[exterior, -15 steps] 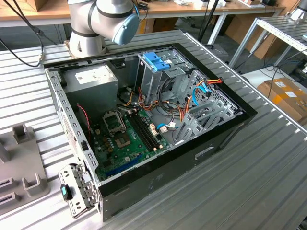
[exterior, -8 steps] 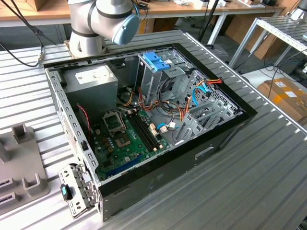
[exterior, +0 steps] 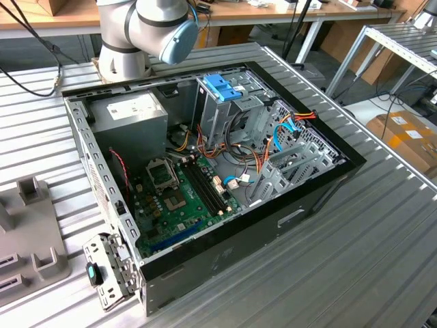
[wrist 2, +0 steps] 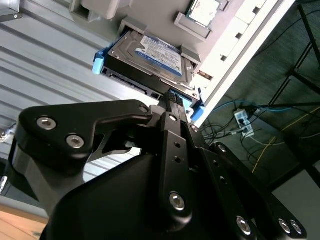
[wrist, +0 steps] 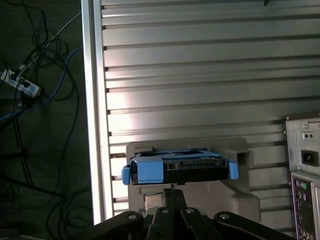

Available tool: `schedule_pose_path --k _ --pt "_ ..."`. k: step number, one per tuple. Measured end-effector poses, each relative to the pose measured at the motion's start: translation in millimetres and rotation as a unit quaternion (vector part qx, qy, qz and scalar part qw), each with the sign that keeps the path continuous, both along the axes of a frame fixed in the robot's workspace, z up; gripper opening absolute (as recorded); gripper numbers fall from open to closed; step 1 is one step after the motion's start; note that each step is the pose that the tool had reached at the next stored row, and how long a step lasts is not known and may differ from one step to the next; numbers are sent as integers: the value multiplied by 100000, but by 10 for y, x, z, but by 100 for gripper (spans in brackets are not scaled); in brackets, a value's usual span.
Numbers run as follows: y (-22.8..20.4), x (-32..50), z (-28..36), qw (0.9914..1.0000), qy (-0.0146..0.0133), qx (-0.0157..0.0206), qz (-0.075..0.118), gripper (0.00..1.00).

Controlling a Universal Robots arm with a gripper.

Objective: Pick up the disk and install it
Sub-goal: 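Reach for the disk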

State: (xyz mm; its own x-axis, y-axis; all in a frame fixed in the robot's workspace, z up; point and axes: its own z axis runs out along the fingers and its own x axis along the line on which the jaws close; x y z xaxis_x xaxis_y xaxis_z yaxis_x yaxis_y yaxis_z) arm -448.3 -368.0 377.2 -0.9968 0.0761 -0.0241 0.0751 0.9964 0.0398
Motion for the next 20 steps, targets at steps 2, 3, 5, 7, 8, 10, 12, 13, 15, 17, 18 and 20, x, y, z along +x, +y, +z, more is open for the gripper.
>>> schedule_pose_path --k 2,3,5,7,8,10,12,13,15,17,18,20 --pt "1 -2 -5 100000 23 -50 -5 11" --pt "1 -2 -5 100000 23 -51 -6 11" --pt "1 -2 -8 100000 9 -47 -4 11" --pt "1 -2 -9 100000 35 -49 -4 11" --pt "1 -2 -11 100000 167 -42 -7 11" --pt "1 -2 -11 99997 803 -44 -6 11" --pt "1 -2 -14 99992 1275 -41 -4 11" --pt "0 -2 -13 99991 1306 -53 -3 11" --pt "1 -2 -13 99991 1310 -59 -4 11" --pt "1 -2 -13 99991 1307 -60 -5 11" --pt "1 -2 -13 99991 1303 -60 -3 11" --pt "6 -1 -14 99992 1299 -59 -4 11"
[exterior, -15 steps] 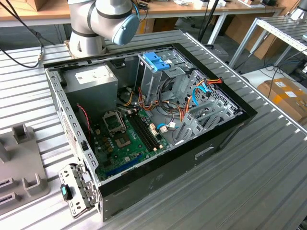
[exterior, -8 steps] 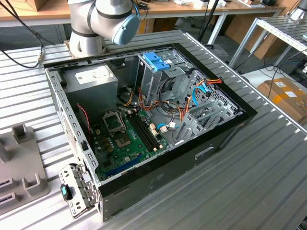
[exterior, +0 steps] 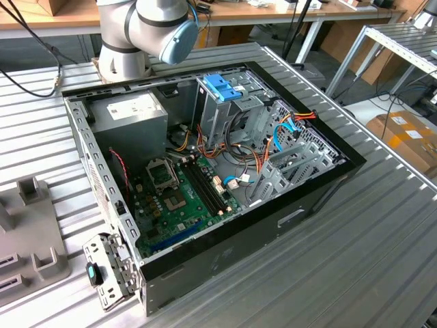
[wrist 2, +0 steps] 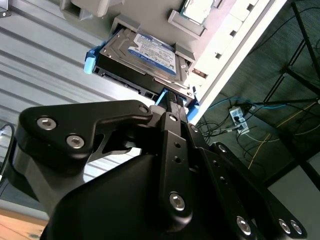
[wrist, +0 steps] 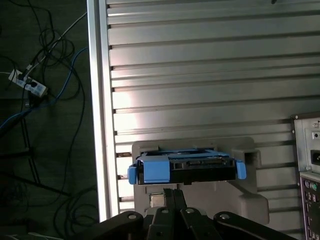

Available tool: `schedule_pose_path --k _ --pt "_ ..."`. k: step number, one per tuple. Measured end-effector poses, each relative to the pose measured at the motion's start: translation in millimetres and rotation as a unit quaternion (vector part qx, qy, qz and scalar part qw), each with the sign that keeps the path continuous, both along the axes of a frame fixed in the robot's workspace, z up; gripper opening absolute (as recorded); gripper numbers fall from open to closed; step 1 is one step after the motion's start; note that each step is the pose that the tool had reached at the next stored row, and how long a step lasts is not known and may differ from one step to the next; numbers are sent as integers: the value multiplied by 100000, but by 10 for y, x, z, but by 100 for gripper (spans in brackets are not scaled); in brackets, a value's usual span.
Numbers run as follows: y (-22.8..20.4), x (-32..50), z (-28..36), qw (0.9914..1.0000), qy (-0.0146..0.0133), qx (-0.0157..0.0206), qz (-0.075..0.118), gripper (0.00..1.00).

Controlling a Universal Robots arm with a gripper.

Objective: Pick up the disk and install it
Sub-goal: 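Reach for the disk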

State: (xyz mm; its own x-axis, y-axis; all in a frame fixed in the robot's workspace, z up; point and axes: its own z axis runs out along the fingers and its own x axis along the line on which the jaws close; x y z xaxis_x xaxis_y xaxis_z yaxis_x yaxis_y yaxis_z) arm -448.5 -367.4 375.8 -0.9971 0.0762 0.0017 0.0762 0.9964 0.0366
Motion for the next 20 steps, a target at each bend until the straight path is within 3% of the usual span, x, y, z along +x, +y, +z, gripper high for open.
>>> schedule_pose_path --k 6,11,17,19,20 --pt "37 -17 -24 100000 9 -9 -1 11" --pt "60 -39 -93 100000 10 -10 -1 11" --pt "84 -52 -111 100000 2 -5 2 11" --pt "103 -56 -129 100000 14 -82 -1 11" --pt "123 -57 -147 99999 29 -362 3 11"
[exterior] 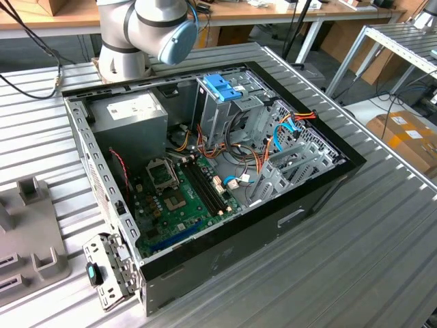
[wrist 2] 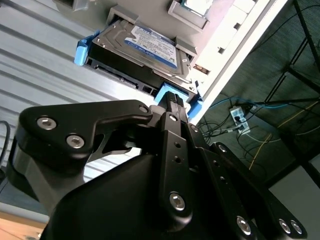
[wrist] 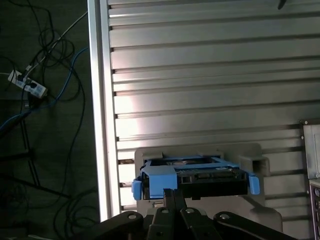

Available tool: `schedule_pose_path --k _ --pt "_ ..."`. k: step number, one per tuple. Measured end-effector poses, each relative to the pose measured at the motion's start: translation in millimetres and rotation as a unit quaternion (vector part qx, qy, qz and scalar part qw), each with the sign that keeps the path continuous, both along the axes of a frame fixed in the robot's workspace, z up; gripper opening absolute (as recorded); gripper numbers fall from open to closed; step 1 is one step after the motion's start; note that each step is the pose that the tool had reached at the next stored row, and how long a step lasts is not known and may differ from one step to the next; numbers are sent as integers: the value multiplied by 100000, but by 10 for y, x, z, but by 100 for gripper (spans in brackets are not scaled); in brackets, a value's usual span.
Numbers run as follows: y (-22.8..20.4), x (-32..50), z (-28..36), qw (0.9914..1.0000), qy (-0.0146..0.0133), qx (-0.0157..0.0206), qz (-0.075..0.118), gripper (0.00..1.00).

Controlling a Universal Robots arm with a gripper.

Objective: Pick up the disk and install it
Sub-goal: 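Reach for the disk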

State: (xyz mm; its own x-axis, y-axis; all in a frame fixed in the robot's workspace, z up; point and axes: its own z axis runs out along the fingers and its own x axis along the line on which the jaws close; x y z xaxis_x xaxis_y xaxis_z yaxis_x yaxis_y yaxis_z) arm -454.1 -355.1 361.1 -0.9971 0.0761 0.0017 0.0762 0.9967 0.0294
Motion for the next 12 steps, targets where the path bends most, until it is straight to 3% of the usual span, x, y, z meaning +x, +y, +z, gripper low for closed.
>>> schedule_pose_path --k 2,3,7,12 --pt "21 -1 -14 99997 41 -708 0 11" --pt "36 -2 -24 99989 90 -1511 -6 11" --pt "68 -6 -65 99961 249 -2777 -5 11" --pt "120 -39 -82 99960 260 -2812 1 11"
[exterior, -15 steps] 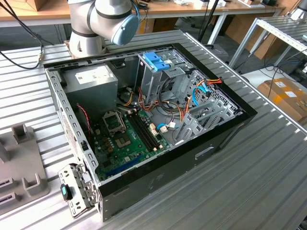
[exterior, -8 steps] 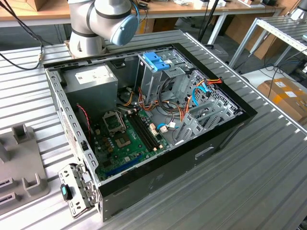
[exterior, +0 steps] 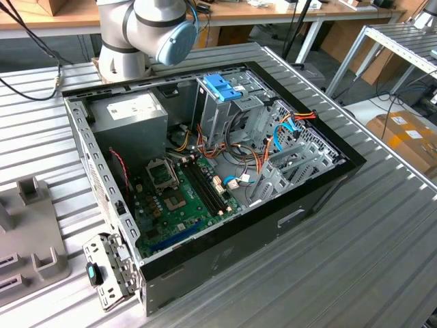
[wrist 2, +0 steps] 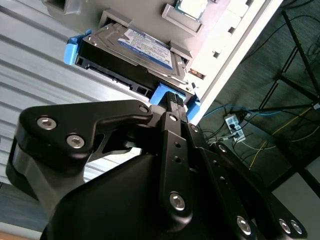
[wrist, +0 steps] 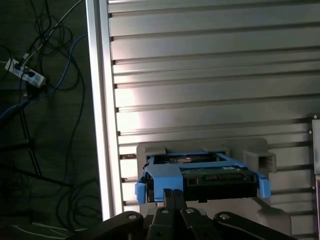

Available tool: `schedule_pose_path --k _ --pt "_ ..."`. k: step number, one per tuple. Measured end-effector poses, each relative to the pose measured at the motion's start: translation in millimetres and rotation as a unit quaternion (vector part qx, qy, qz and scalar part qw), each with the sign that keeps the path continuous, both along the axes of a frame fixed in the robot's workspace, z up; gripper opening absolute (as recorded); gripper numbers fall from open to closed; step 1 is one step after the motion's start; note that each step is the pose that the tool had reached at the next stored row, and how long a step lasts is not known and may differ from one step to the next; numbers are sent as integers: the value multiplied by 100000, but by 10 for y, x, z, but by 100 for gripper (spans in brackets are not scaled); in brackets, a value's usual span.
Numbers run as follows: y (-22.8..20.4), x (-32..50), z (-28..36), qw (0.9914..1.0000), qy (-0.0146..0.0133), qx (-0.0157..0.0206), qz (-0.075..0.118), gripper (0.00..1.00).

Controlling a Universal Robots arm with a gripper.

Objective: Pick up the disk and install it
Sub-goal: 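Reach for the disk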

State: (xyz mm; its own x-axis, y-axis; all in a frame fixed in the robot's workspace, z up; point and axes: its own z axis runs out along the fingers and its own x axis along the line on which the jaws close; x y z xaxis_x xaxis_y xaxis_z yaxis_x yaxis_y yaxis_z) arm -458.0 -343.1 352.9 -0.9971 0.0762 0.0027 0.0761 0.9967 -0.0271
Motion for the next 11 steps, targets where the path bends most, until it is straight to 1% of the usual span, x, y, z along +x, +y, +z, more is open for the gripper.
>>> schedule_pose_path --k 1,5,9,11 --pt "11 0 -4 100000 -13 -41 -2 11" --pt "11 -1 -2 100000 4 -56 3 11" --pt "-24 0 -10 100000 -1 -53 4 11" --pt "-28 0 -21 100000 -8 -51 -3 11"
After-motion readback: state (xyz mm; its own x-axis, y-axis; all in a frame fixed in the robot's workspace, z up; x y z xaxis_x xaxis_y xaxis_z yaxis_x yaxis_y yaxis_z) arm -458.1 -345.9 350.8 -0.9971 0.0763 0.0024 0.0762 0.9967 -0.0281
